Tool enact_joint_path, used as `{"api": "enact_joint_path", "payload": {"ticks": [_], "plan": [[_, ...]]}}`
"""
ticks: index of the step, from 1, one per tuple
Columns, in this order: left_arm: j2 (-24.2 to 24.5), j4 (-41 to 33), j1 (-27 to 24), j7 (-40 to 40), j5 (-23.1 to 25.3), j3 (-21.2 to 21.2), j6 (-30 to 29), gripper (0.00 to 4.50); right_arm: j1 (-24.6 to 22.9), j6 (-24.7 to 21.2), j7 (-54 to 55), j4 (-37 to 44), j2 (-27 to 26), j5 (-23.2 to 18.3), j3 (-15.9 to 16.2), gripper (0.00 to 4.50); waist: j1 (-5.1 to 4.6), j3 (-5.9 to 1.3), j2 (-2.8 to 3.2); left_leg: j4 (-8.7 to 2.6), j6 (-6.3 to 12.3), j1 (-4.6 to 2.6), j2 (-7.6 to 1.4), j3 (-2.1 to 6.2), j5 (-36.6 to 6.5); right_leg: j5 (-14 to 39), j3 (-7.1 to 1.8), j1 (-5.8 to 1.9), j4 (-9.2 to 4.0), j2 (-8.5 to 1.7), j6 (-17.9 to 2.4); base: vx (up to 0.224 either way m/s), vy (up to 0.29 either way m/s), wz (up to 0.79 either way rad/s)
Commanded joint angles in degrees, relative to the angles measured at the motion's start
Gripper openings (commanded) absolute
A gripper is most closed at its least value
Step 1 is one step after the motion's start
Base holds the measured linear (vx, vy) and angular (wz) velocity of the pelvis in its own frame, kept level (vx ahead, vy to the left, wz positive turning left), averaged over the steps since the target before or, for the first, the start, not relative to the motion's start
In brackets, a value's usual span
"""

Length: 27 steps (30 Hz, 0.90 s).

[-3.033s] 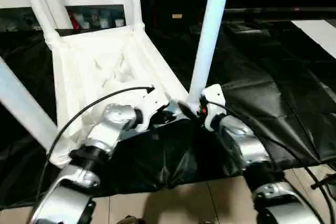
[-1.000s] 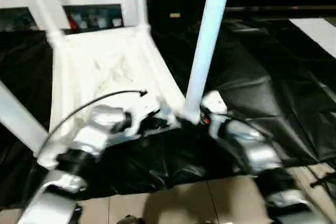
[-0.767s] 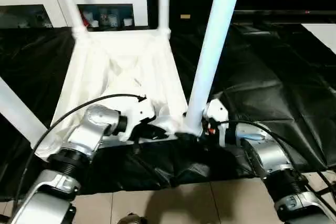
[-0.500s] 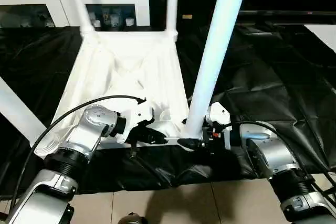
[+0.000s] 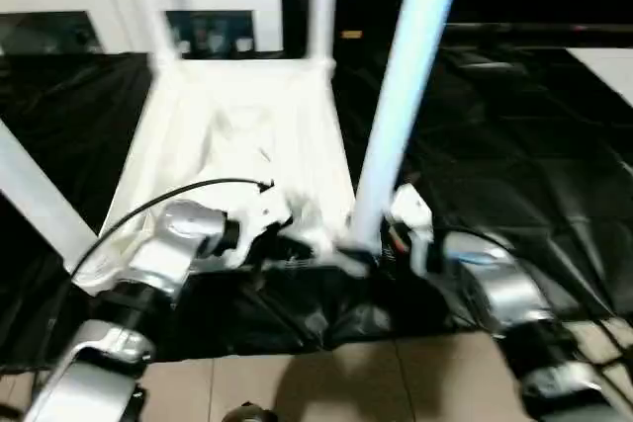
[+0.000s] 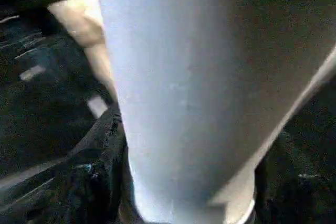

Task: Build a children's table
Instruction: Rotate leg to tighten

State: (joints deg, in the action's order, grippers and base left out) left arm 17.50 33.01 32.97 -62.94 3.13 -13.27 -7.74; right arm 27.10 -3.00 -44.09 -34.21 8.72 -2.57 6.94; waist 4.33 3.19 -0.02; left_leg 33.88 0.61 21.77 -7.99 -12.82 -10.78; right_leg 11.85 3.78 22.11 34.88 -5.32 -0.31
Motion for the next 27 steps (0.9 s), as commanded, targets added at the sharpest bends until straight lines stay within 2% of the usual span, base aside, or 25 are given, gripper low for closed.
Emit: {"api": "enact_joint_path", "payload": {"ticks": [1, 3, 4, 6, 8, 9, 10, 11, 12, 13, 16, 19, 22, 23, 24, 27], "plan": [[-4.36, -1.14, 2.13, 5.68, -0.28, -0.36, -0.57, 0.00, 0.16, -2.18, 6.44, -3.60, -4.98, 1.91, 2.82, 2.67, -0.46, -2.74, 0.08, -5.69, -5.82, -1.65, -6.40, 4.72, -24.88, 25.11, -3.43, -0.85, -5.32, -5.81, -10.52, 0.000, 0.000, 0.00], [-4.89, -1.24, 2.14, 6.98, 0.08, -0.39, -0.89, 0.00, 0.50, -2.91, 8.98, -4.25, -6.08, 1.85, 2.20, 2.67, -1.02, -2.77, 0.12, -5.64, -6.14, -1.98, -6.25, 4.67, -26.39, 25.25, -3.52, -0.42, -5.58, -5.67, -10.11, 0.000, 0.000, 0.00], [-6.28, -1.73, 2.15, 9.60, 0.42, -0.14, -2.13, 0.00, 0.90, -3.69, 11.96, -4.81, -8.38, 1.36, 1.34, 2.67, -1.19, -2.78, 0.10, -5.50, -5.86, -2.11, -6.19, 4.54, -26.49, 24.67, -3.66, -0.27, -5.69, -5.71, -10.23, 0.000, 0.000, 0.00], [-7.47, -2.11, 2.15, 11.83, 0.67, 0.17, -3.14, 0.00, 0.97, -3.60, 13.01, -4.80, -10.18, 1.06, 1.07, 2.67, -1.30, -2.75, 0.11, -5.46, -5.43, -1.98, -6.16, 4.51, -26.07, 24.30, -3.74, -0.29, -5.80, -5.78, -10.42, 0.000, 0.000, 0.00], [-8.17, -2.74, 1.84, 11.79, 0.65, -0.20, -3.05, 0.00, 0.94, -2.07, 12.33, -4.96, -11.27, 1.40, 1.56, 3.23, -1.16, -2.86, 0.11, -5.42, -4.72, -1.99, -6.20, 4.36, -24.54, 22.59, -3.78, -0.34, -5.79, -5.73, -10.31, 0.000, 0.000, 0.00], [-8.41, -3.15, 1.67, 11.38, 0.37, -0.39, -3.02, 0.00, 0.84, -2.00, 11.21, -4.79, -11.59, 0.99, 1.75, 3.37, -1.18, -2.88, -0.03, -5.43, -4.54, -1.95, -6.22, 4.26, -24.10, 21.73, -3.79, -0.37, -5.74, -5.68, -10.46, 0.000, 0.000, 0.00], [-8.47, -3.46, 1.56, 10.89, 0.13, -0.54, -3.05, 0.00, 0.62, -2.25, 9.62, -4.24, -11.71, 0.25, 1.86, 3.37, -1.12, -2.91, 0.15, -5.47, -4.32, -1.92, -6.24, 4.17, -23.31, 19.88, -3.79, -0.42, -5.55, -5.56, -10.93, 0.000, 0.000, 0.00], [-8.48, -3.57, 1.52, 10.69, 0.04, -0.59, -3.07, 0.00, 0.53, -2.35, 9.00, -4.03, -11.74, -0.04, 1.89, 3.58, -1.18, -2.98, 0.13, -5.50, -3.99, -1.71, -6.23, 4.13, -22.51, 17.92, -3.78, -0.65, -5.31, -5.49, -11.39, 0.000, 0.000, 0.00], [-8.28, -3.74, 1.48, 10.14, -0.07, -0.80, -2.78, 0.00, 0.37, -2.48, 8.25, -3.42, -11.49, -0.38, 2.13, 3.58, -1.17, -3.00, 0.09, -5.55, -3.83, -1.68, -6.23, 4.07, -21.99, 17.06, -3.74, -0.72, -5.22, -5.44, -11.56, 0.000, 0.000, 0.00], [-8.20, -3.79, 1.46, 9.92, -0.11, -0.87, -2.66, 0.00, 0.32, -2.51, 8.01, -3.23, -11.39, -0.46, 2.22, 3.83, -1.09, -3.01, 0.09, -5.44, -3.47, -1.78, -6.16, 3.89, -21.30, 16.04, -3.76, -0.69, -5.21, -5.42, -11.83, 0.000, 0.000, 0.00], [-6.86, -4.66, 1.00, 6.10, -1.04, -1.54, -1.75, 0.00, -0.47, -2.81, 3.72, -0.54, -9.46, -1.40, 3.22, 4.07, -0.94, -3.08, 0.09, -5.30, -2.49, -1.63, -6.18, 3.81, -20.04, 14.94, -3.79, -1.02, -5.12, -5.55, -12.12, 0.000, 0.000, 0.00], [-6.02, -5.29, 0.61, 3.59, -1.56, -1.82, -1.43, 0.00, -1.03, -3.24, 0.08, 1.11, -8.07, -2.24, 3.69, 4.07, -0.88, -3.19, 0.02, -5.21, -1.65, -1.45, -6.13, 3.70, -18.09, 12.89, -3.70, -1.26, -4.81, -5.40, -12.85, 0.000, 0.000, 0.00], [-5.09, -5.79, 0.28, 1.08, -2.08, -2.00, -1.42, 0.00, -1.57, -3.62, -4.17, 2.62, -6.23, -3.01, 4.33, 4.07, -0.65, -3.30, 0.13, -4.98, -0.57, -1.61, -6.15, 3.46, -16.26, 9.77, -3.68, -1.34, -4.55, -5.28, -14.03, 0.000, 0.000, 0.00], [-3.23, -5.68, 0.17, -2.77, -2.56, -2.44, -0.84, 0.00, -2.38, -4.57, -11.64, 5.06, -2.58, -4.36, 5.78, 4.07, -0.58, -3.37, 0.05, -4.86, 0.20, -1.52, -6.02, 3.40, -14.97, 8.12, -3.62, -1.62, -4.39, -5.17, -14.45, 0.000, 0.000, 0.00], [-3.23, -5.68, 0.17, -2.77, -2.56, -2.44, -0.84, 0.00, -2.38, -4.57, -11.64, 5.06, -2.58, -4.36, 5.78, 4.07, -0.37, -3.49, 0.10, -4.72, 1.33, -1.14, -6.11, 3.35, -12.53, 5.50, -3.51, -2.04, -3.93, -5.16, -14.78, 0.000, 0.000, 0.00], [-2.31, -5.33, 0.27, -4.43, -2.64, -2.61, -0.58, 0.00, -2.69, -4.88, -14.99, 6.12, -0.79, -4.95, 6.43, 4.07, -0.04, -3.75, 0.13, -4.32, 2.78, -1.23, -6.21, 3.05, -9.25, 0.95, -3.26, -1.90, -3.28, -5.05, -16.61, 0.000, 0.000, 0.00]]}}
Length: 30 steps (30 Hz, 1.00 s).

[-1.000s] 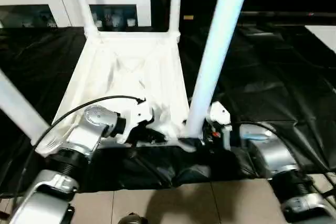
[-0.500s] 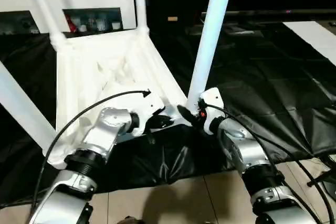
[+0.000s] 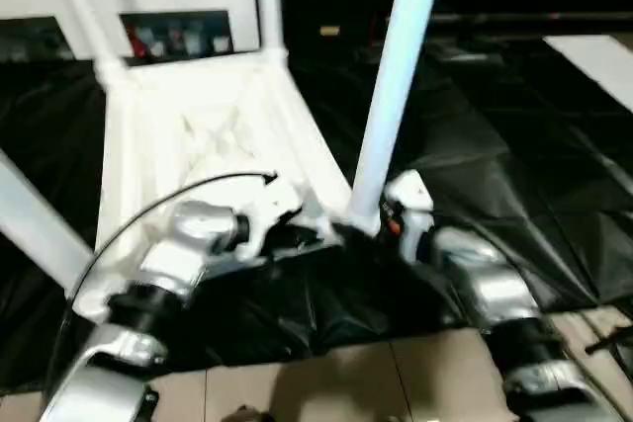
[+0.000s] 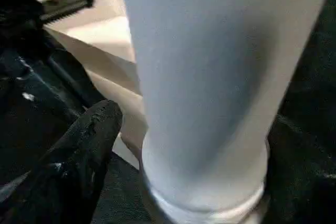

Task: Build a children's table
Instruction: Rotate leg to tighten

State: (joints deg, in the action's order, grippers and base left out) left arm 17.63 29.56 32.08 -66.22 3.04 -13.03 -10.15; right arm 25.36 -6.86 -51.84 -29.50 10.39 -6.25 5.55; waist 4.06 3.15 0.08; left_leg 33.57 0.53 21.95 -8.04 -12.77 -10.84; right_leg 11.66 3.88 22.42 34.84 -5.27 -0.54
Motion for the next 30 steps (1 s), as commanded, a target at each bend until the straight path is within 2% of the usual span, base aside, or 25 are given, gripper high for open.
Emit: {"api": "enact_joint_path", "payload": {"ticks": [1, 4, 5, 7, 8, 10, 13, 14, 16, 17, 21, 24, 25, 26, 27, 30], "plan": [[-1.93, -1.70, 1.24, -2.01, -2.53, -2.97, 1.75, 0.00, -1.08, -1.29, -8.88, 1.96, -1.58, -1.63, 8.10, 4.07, 0.46, -3.68, 0.09, -3.97, 3.08, -1.41, -6.19, 2.99, -8.94, 1.17, -3.33, -2.17, -3.30, -5.18, -16.54, 0.000, 0.000, 0.00], [-0.94, -1.60, 1.32, -4.01, -2.61, -3.17, 1.70, 0.00, -1.30, -1.73, -11.77, 2.97, -0.02, -2.11, 8.51, 4.07, 1.24, -3.48, 0.22, -4.14, 2.46, -1.57, -6.38, 2.92, -10.91, 4.86, -3.31, -1.91, -3.56, -5.14, -16.14, 0.000, 0.000, 0.00], [-0.57, -1.60, 1.35, -4.85, -2.72, -3.23, 1.64, 0.00, -1.38, -1.95, -12.92, 3.36, 0.61, -2.28, 8.69, 3.83, 1.53, -3.41, 0.13, -4.20, 1.61, -1.83, -6.41, 2.93, -12.46, 6.98, -3.36, -1.79, -3.80, -5.20, -15.84, 0.000, 0.000, 0.00], [0.11, -1.77, 1.32, -6.26, -2.99, -3.22, 1.38, 0.00, -1.61, -2.41, -15.03, 4.10, 1.75, -2.34, 9.03, 3.75, 1.67, -3.28, 0.24, -4.43, 0.66, -1.76, -6.47, 3.01, -13.83, 9.15, -3.36, -1.83, -3.88, -5.15, -15.35, 0.000, 0.000, 0.00], [0.73, -2.07, 1.20, -7.87, -3.39, -3.18, 1.15, 0.00, -1.92, -2.99, -17.04, 4.93, 2.82, -2.39, 9.40, 3.75, 1.70, -3.24, 0.27, -4.53, -0.24, -2.05, -6.55, 3.02, -15.07, 10.36, -3.46, -1.52, -4.05, -5.22, -15.16, 0.000, 0.000, 0.00], [1.26, -2.31, 1.05, -8.96, -3.60, -3.20, 0.93, 0.00, -2.27, -3.41, -18.78, 5.72, 3.86, -2.35, 9.95, 3.57, 1.84, -3.18, 0.26, -4.61, -0.97, -2.15, -6.49, 3.03, -16.20, 11.72, -3.53, -1.51, -4.21, -5.23, -14.71, 0.000, 0.000, 0.00], [1.65, -2.49, 0.88, -9.95, -3.88, -3.18, 0.71, 0.00, -2.70, -3.87, -20.38, 6.56, 4.82, -2.43, 10.53, 3.36, 2.00, -3.35, 0.19, -4.64, -1.14, -1.99, -6.53, 3.11, -15.02, 9.93, -3.50, -1.65, -3.93, -5.27, -14.66, 0.000, 0.000, 0.00], [1.99, -2.68, 0.69, -10.69, -4.05, -3.21, 0.57, 0.00, -3.07, -4.26, -21.57, 7.20, 5.60, -2.45, 11.09, 3.18, 2.17, -3.39, 0.19, -4.56, -0.88, -1.96, -6.48, 3.05, -14.41, 9.01, -3.49, -1.73, -3.81, -5.27, -14.76, 0.000, 0.000, 0.00], [2.27, -2.77, 0.57, -11.28, -4.26, -3.29, 0.47, 0.00, -3.34, -4.53, -22.52, 7.65, 6.25, -2.45, 11.59, 3.18, 2.33, -3.47, 0.12, -4.44, -0.39, -1.90, -6.44, 2.99, -13.10, 7.14, -3.46, -1.78, -3.64, -5.25, -15.11, 0.000, 0.000, 0.00], [2.53, -2.82, 0.50, -11.93, -4.53, -3.41, 0.30, 0.00, -3.52, -4.80, -23.19, 7.99, 6.64, -2.44, 11.84, 2.97, 2.41, -3.48, 0.14, -4.38, -0.02, -1.80, -6.40, 2.97, -12.54, 6.71, -3.44, -1.82, -3.60, -5.29, -15.24, 0.000, 0.000, 0.00], [2.70, -2.65, 0.42, -11.76, -4.49, -3.26, 0.49, 0.00, -3.69, -4.64, -22.78, 7.93, 6.29, -2.06, 11.61, 2.76, 2.38, -3.42, 0.16, -4.41, -0.28, -1.75, -6.42, 3.09, -13.54, 8.53, -3.44, -1.84, -3.79, -5.44, -15.23, 0.000, 0.000, 0.00], [1.35, -1.53, 0.92, -7.72, -3.70, -2.44, 1.54, 0.00, -3.24, -3.82, -17.88, 6.09, 4.20, -1.09, 10.39, 2.72, 2.26, -3.29, 0.19, -4.57, -1.18, -1.86, -6.45, 3.19, -14.91, 10.70, -3.50, -1.68, -4.04, -5.43, -14.79, 0.000, 0.000, 0.00], [0.34, -0.87, 1.31, -5.23, -3.45, -1.90, 1.49, 0.00, -2.48, -2.91, -13.04, 3.90, 2.59, 0.08, 9.33, 2.72, 2.19, -3.24, 0.09, -4.63, -1.38, -1.88, -6.46, 3.22, -15.47, 11.39, -3.54, -1.64, -4.12, -5.45, -14.68, 0.000, 0.000, 0.00], [0.11, -0.72, 1.40, -4.66, -3.41, -1.78, 1.46, 0.00, -2.30, -2.70, -11.88, 3.37, 2.22, 0.36, 9.08, 2.71, 1.94, -3.14, 0.14, -4.63, -2.20, -2.06, -6.38, 3.30, -17.02, 13.30, -3.65, -1.34, -4.39, -5.66, -14.55, 0.000, 0.000, 0.00], [-0.32, -0.45, 1.57, -3.61, -3.32, -1.55, 1.40, 0.00, -1.96, -2.29, -9.74, 2.39, 1.53, 0.89, 8.63, 2.70, 1.78, -3.10, 0.09, -4.65, -2.67, -2.03, -6.34, 3.44, -17.63, 14.62, -3.66, -1.37, -4.52, -5.79, -14.33, 0.000, 0.000, 0.00], [-3.22, 0.65, 2.74, 4.21, -1.50, -0.94, 0.89, 0.00, 0.98, -0.80, 5.29, -4.96, -3.62, 3.01, 4.80, 2.70, 0.71, -2.75, 0.13, -4.95, -4.82, -2.16, -6.24, 4.15, -21.84, 22.29, -3.63, -1.12, -5.28, -5.94, -12.11, 0.000, 0.000, 0.00]]}}
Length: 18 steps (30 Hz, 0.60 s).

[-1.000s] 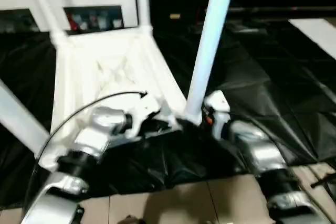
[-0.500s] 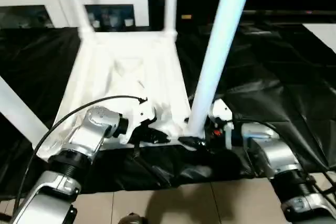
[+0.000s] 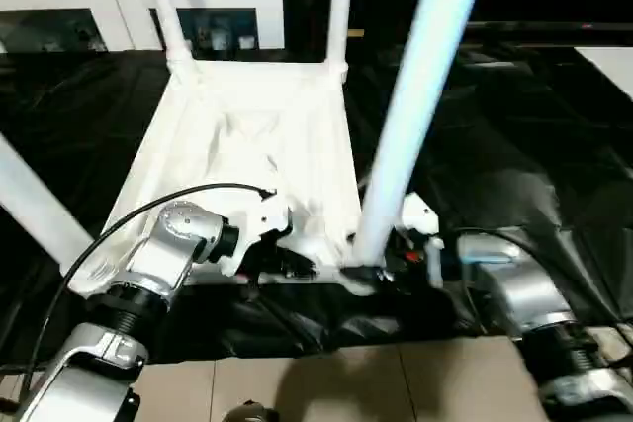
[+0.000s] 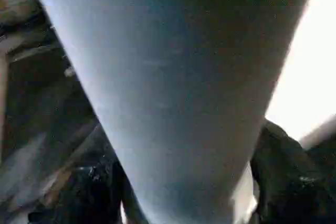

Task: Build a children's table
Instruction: Rotate leg to tighten

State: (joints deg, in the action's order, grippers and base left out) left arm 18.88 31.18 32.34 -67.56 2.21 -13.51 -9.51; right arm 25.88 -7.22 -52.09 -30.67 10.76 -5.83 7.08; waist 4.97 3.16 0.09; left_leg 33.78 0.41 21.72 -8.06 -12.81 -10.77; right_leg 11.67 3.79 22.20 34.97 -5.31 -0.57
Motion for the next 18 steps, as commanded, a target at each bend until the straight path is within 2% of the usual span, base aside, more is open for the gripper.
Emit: {"api": "enact_joint_path", "payload": {"ticks": [1, 2, 3, 5, 6, 8, 9, 11, 14, 18], "plan": [[-4.62, -0.97, 2.51, 5.91, -0.56, -0.46, 0.18, 0.00, 0.59, -0.43, 6.26, -4.10, -4.27, 2.67, 3.11, 2.69, -0.21, -2.76, 0.12, -5.16, -4.70, -1.93, -6.21, 4.18, -21.91, 22.28, -3.54, -0.90, -5.41, -5.91, -12.08, 0.000, 0.000, 0.00], [-6.18, -1.07, 2.79, 9.69, 0.49, -0.40, -0.86, 0.00, 1.69, -0.64, 12.39, -6.57, -6.89, 3.03, 1.75, 2.69, -0.98, -2.77, 0.07, -5.50, -5.31, -1.50, -6.23, 4.55, -22.89, 24.00, -3.39, -1.12, -5.31, -5.76, -10.86, 0.000, 0.000, 0.00], [-6.57, -1.07, 2.86, 10.65, 0.69, -0.31, -1.19, 0.00, 1.84, -0.66, 13.43, -6.89, -7.44, 3.07, 1.56, 2.69, -1.17, -2.82, 0.09, -5.53, -5.52, -1.55, -6.24, 4.63, -23.38, 24.20, -3.39, -1.06, -5.35, -5.78, -10.62, 0.000, 0.000, 0.00], [-8.40, -1.01, 3.25, 15.54, 1.93, 0.04, -2.35, 0.00, 2.65, -0.88, 20.02, -8.40, -10.19, 3.76, 0.64, 2.69, -1.83, -2.76, 0.05, -5.34, -5.78, -2.02, -6.04, 4.46, -25.10, 24.65, -3.58, -0.45, -5.74, -5.65, -10.33, 0.000, 0.000, 0.00], [-9.87, -0.91, 3.54, 18.67, 2.36, 0.40, -3.15, 0.00, 3.00, 0.10, 22.65, -9.11, -12.01, 4.39, 0.54, 2.69, -1.89, -2.74, -0.01, -5.31, -5.50, -2.09, -6.00, 4.43, -25.21, 24.88, -3.62, -0.45, -5.90, -5.66, -10.18, 0.000, 0.000, 0.00], [-10.54, -1.17, 3.48, 19.32, 2.39, 0.39, -3.46, 0.00, 3.06, 0.98, 23.51, -9.26, -12.79, 4.83, 0.67, 2.69, -1.71, -2.83, -0.01, -5.15, -4.41, -2.02, -5.96, 4.29, -24.05, 24.19, -3.74, -0.50, -6.11, -5.75, -9.86, 0.000, 0.000, 0.00], [-10.81, -1.25, 3.45, 19.49, 2.41, 0.40, -3.53, 0.00, 3.14, 1.52, 23.84, -9.50, -13.10, 5.04, 0.69, 3.04, -1.72, -2.83, -0.09, -5.19, -4.16, -1.96, -5.96, 4.22, -23.59, 23.53, -3.74, -0.48, -6.08, -5.66, -9.90, 0.000, 0.000, 0.00], [-11.34, -1.20, 3.32, 18.90, 2.21, 0.10, -3.22, 0.00, 3.52, 2.53, 23.21, -10.32, -13.85, 4.10, 0.17, 3.42, -1.69, -2.93, 0.00, -5.25, -3.50, -1.79, -5.98, 4.04, -21.95, 20.28, -3.73, -0.64, -5.76, -5.46, -10.50, 0.000, 0.000, 0.00], [-11.24, -1.05, 3.18, 17.81, 2.10, -0.28, -2.65, 0.00, 3.89, 3.45, 21.20, -10.60, -13.54, 3.66, 0.13, 3.67, -1.68, -3.05, 0.04, -5.26, -2.67, -1.57, -5.97, 3.84, -19.80, 15.95, -3.69, -1.03, -5.32, -5.31, -11.53, 0.000, 0.000, 0.00], [-10.09, -0.99, 3.13, 15.52, 1.78, -0.61, -1.82, 0.00, 3.59, 4.35, 17.51, -9.40, -11.68, 3.85, 1.69, 3.93, -1.67, -3.10, 0.11, -5.12, -1.89, -1.59, -5.91, 3.66, -19.23, 14.19, -3.65, -1.22, -5.16, -5.26, -12.33, 0.000, 0.000, 0.00]]}}
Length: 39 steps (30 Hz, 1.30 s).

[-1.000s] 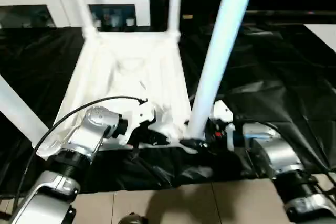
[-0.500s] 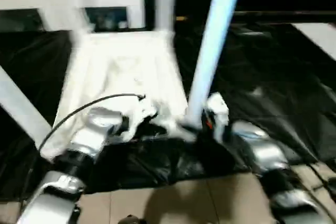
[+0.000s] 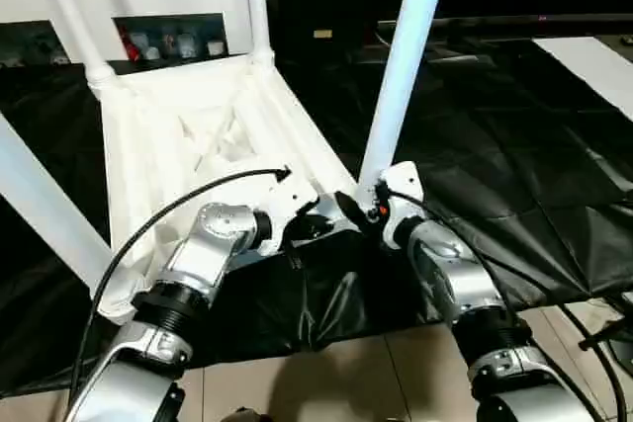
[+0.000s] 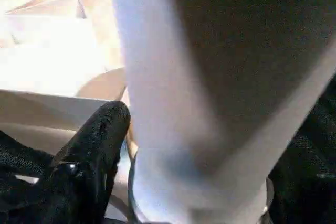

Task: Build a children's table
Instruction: Rotate leg to tighten

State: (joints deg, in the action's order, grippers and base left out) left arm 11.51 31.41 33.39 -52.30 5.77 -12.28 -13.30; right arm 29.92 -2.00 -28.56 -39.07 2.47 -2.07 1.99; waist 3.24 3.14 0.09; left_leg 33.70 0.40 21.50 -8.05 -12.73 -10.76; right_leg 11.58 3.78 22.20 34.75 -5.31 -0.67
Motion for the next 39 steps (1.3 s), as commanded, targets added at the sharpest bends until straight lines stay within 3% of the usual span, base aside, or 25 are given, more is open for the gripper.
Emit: {"api": "enact_joint_path", "payload": {"ticks": [1, 9, 11, 12, 16, 19, 22, 28, 30, 33, 35, 37, 39], "plan": [[-1.75, -1.12, 2.14, -1.73, -2.16, -2.04, 2.48, 0.00, -0.84, -0.36, -9.59, 0.04, -1.97, -0.21, 7.66, 3.93, 0.08, -3.09, 0.21, -5.02, -1.76, -1.35, -5.95, 3.60, -18.98, 14.02, -3.67, -1.26, -4.91, -5.30, -12.36, 0.000, 0.000, 0.00], [3.66, -1.48, 1.81, -13.50, -3.59, -3.55, 3.65, 0.00, -3.75, -2.18, -30.35, 7.44, 6.22, -4.07, 11.34, 3.93, 0.82, -3.50, 0.05, -4.33, 2.42, -0.92, -6.04, 3.15, -11.66, 4.40, -3.32, -2.28, -3.68, -5.01, -15.45, 0.000, 0.000, 0.00], [4.00, -1.56, 1.75, -14.21, -3.70, -3.59, 3.60, 0.00, -3.99, -2.66, -31.62, 8.04, 6.76, -4.43, 11.52, 3.93, 1.21, -3.54, 0.26, -4.23, 3.17, -1.04, -6.25, 2.95, -10.27, 2.78, -3.15, -2.02, -3.37, -4.93, -16.49, 0.000, 0.000, 0.00], [5.03, -1.68, 1.52, -16.86, -4.04, -3.94, 3.06, 0.00, -4.85, -4.25, -35.89, 10.01, 8.54, -5.20, 12.51, 3.93, 1.61, -3.49, 0.08, -4.17, 3.10, -1.13, -6.25, 2.90, -10.57, 3.84, -3.15, -2.07, -3.49, -5.01, -16.48, 0.000, 0.000, 0.00], [5.87, -0.97, 1.62, -18.53, -4.37, -4.01, 3.49, 0.00, -5.64, -6.32, -40.02, 12.04, 10.20, -5.95, 13.23, 3.61, 2.57, -3.32, 0.29, -4.48, 1.43, -1.51, -6.53, 2.89, -13.37, 8.25, -3.23, -1.63, -3.82, -5.07, -15.74, 0.000, 0.000, 0.00], [6.16, -0.71, 1.77, -19.34, -4.50, -4.04, 3.59, 0.00, -5.86, -6.84, -40.98, 12.66, 10.73, -6.03, 13.62, 3.43, 2.77, -3.12, 0.25, -4.83, -1.01, -1.77, -6.55, 3.06, -16.75, 12.66, -3.37, -1.45, -4.26, -5.23, -14.71, 0.000, 0.000, 0.00], [6.31, -0.29, 2.00, -19.71, -4.56, -3.99, 3.88, 0.00, -6.22, -7.57, -41.98, 13.45, 11.26, -5.72, 14.28, 3.22, 2.73, -3.14, 0.18, -4.94, -1.92, -1.73, -6.53, 3.17, -17.22, 13.56, -3.48, -1.43, -4.34, -5.40, -14.01, 0.000, 0.000, 0.00], [6.42, -0.16, 2.05, -19.39, -4.58, -3.90, 4.15, 0.00, -7.16, -8.67, -41.92, 14.67, 10.78, -5.11, 14.62, 2.79, 2.94, -3.41, 0.20, -4.63, -0.48, -1.47, -6.41, 3.00, -13.17, 7.99, -3.34, -1.66, -3.80, -5.30, -14.87, 0.000, 0.000, 0.00], [5.47, 0.03, 2.03, -15.94, -4.20, -2.95, 4.12, 0.00, -7.18, -7.37, -36.84, 12.74, 8.77, -3.95, 13.29, 2.76, 2.93, -3.35, 0.26, -4.66, -0.44, -1.43, -6.41, 3.02, -13.37, 8.32, -3.36, -1.62, -3.84, -5.35, -14.96, 0.000, 0.000, 0.00], [4.51, 0.03, 1.99, -12.50, -3.64, -2.21, 3.84, 0.00, -6.59, -6.11, -30.15, 9.89, 6.70, -2.35, 11.83, 2.70, 2.52, -2.76, 0.33, -4.97, -2.38, -1.72, -6.36, 3.41, -18.76, 17.23, -3.55, -1.18, -4.90, -5.72, -13.60, 0.000, 0.000, 0.00], [2.81, -0.85, 1.63, -7.74, -2.76, -1.41, 2.74, 0.00, -4.90, -4.07, -18.11, 4.58, 3.51, 0.56, 9.38, 2.70, 1.78, -2.40, 0.37, -5.13, -4.61, -2.20, -6.34, 4.10, -23.84, 26.75, -3.59, -0.66, -5.77, -6.03, -11.12, 0.000, 0.000, 0.00], [2.13, -1.34, 1.44, -5.56, -2.15, -1.21, 2.20, 0.00, -4.22, -4.29, -14.10, 2.94, 2.32, 0.80, 8.15, 2.70, 1.01, -2.26, 0.53, -5.41, -5.67, -2.16, -6.30, 4.73, -27.08, 31.43, -3.35, -0.68, -6.11, -5.93, -8.97, -0.025, 0.002, -0.03], [0.08, -3.42, 0.84, -0.13, -0.80, -0.74, -0.33, 0.00, -2.24, -5.41, -2.75, -1.15, -0.36, 2.27, 5.56, 2.70, 0.23, -2.37, 0.48, -5.81, -6.52, -1.95, -6.27, 5.05, -29.03, 31.29, -3.21, -0.74, -6.13, -5.73, -7.86, 0.000, 0.000, 0.00]]}}
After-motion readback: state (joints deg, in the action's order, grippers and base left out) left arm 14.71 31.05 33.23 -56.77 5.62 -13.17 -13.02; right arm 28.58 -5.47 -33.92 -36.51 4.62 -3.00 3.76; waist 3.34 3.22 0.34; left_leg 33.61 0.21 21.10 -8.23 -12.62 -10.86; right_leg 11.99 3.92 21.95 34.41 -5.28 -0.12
